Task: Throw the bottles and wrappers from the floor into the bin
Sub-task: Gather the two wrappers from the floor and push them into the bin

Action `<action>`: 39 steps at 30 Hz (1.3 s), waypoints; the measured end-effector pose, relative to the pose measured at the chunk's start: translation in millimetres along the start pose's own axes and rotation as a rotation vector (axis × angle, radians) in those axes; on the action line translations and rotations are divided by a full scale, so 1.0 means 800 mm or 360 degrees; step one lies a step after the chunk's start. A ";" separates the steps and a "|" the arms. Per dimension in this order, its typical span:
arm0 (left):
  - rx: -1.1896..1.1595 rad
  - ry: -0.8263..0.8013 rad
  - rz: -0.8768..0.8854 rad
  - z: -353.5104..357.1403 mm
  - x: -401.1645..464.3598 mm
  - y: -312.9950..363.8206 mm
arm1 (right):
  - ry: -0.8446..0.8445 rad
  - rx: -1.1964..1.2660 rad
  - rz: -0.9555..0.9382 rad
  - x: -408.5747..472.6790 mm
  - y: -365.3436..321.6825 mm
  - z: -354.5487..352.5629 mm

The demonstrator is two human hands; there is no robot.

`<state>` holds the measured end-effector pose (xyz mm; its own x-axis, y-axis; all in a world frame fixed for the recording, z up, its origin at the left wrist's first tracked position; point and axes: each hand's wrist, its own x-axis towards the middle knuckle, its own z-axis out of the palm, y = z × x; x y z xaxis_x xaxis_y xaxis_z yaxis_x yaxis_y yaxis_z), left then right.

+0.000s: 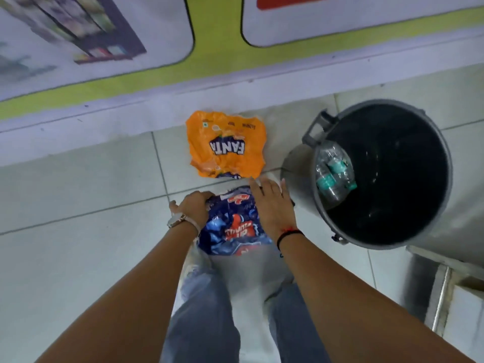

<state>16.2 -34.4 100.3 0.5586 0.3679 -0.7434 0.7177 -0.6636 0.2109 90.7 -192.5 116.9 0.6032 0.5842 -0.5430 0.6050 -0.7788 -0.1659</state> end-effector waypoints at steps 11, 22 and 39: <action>0.0381 0.0187 0.0235 -0.135 0.174 0.037 | -0.0112 -0.0168 -0.0388 0.084 -0.018 0.017; 0.0658 0.0431 0.0987 -0.009 0.203 -0.005 | -0.0303 -0.0375 0.0034 0.196 0.028 0.089; 0.1144 -0.0052 0.0552 0.057 0.239 -0.031 | -0.0287 -0.0446 -0.0073 0.228 0.041 0.140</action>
<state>86.2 22.8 -75.9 0.6805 0.0514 -0.7310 0.0550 -0.9983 -0.0190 162.6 -137.1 -79.8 0.4852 0.5479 -0.6815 0.7638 -0.6449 0.0253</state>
